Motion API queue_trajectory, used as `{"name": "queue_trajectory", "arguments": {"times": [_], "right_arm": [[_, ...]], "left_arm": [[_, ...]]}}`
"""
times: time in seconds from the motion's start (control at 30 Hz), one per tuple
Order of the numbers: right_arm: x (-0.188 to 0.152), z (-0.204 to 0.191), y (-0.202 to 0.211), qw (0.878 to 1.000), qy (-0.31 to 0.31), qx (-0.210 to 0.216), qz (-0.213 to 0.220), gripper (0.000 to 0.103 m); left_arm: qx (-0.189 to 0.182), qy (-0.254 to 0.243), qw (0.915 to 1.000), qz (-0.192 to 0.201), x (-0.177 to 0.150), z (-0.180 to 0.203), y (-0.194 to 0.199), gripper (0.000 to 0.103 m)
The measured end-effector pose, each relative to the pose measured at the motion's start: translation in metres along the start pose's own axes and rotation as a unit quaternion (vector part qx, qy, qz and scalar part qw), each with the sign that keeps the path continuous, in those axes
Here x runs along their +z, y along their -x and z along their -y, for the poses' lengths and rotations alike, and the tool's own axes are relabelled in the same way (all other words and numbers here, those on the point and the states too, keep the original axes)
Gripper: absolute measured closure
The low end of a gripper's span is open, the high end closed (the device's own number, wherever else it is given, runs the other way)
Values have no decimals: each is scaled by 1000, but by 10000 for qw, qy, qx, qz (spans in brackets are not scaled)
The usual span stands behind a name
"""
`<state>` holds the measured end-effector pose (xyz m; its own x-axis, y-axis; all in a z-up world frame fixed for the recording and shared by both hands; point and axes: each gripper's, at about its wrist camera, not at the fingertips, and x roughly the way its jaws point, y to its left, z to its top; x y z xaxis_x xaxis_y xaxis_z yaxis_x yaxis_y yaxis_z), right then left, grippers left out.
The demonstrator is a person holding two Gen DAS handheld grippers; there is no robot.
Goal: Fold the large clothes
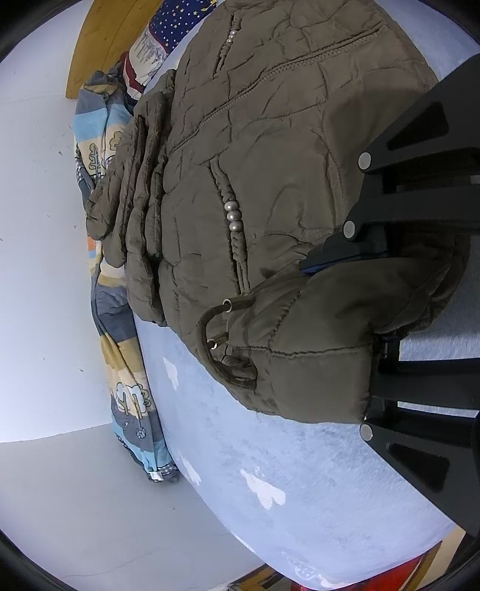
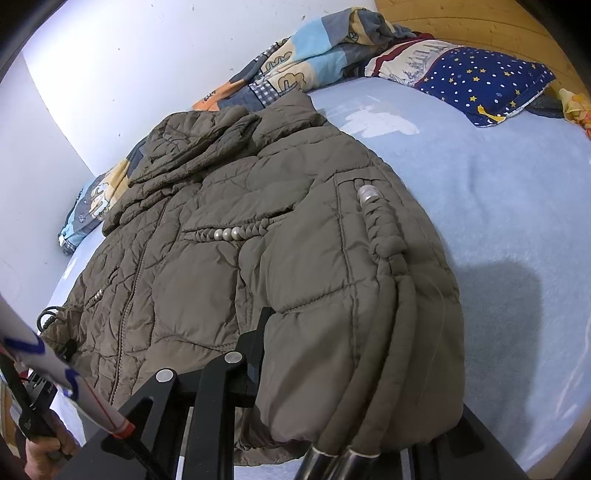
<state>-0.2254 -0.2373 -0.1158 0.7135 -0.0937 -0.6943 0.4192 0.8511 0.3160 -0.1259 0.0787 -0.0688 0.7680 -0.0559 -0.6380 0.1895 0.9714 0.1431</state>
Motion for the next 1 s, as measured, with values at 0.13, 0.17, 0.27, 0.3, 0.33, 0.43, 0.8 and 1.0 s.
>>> {"name": "queue_trajectory", "arguments": {"times": [0.13, 0.17, 0.27, 0.3, 0.33, 0.43, 0.8, 1.0], "right_arm": [[1, 0, 3, 10000, -8, 44, 65, 80], [2, 0, 5, 9999, -9, 60, 91, 80], [2, 0, 10, 9998, -35, 133, 175, 80], [3, 0, 12, 9996, -45, 160, 208, 80], [3, 0, 16, 9995, -48, 187, 252, 80], [4, -2, 22, 9991, -17, 249, 357, 81], [4, -10, 49, 9964, 153, 514, 659, 84], [6, -5, 64, 9947, 32, 698, 755, 85]], "left_arm": [[19, -46, 10000, 67, -1, 0, 4, 79], [18, -43, 10000, 78, -1, 0, 5, 79], [-4, -13, 9999, 106, -1, -2, 9, 79], [-15, 0, 9999, 119, 0, -3, 11, 79], [-14, 1, 9999, 138, 0, -3, 12, 80], [-11, -11, 9998, 201, 0, -5, 19, 81], [-40, 28, 9994, 343, 1, -11, 42, 82], [-107, 91, 9992, 381, 3, -19, 55, 82]]}}
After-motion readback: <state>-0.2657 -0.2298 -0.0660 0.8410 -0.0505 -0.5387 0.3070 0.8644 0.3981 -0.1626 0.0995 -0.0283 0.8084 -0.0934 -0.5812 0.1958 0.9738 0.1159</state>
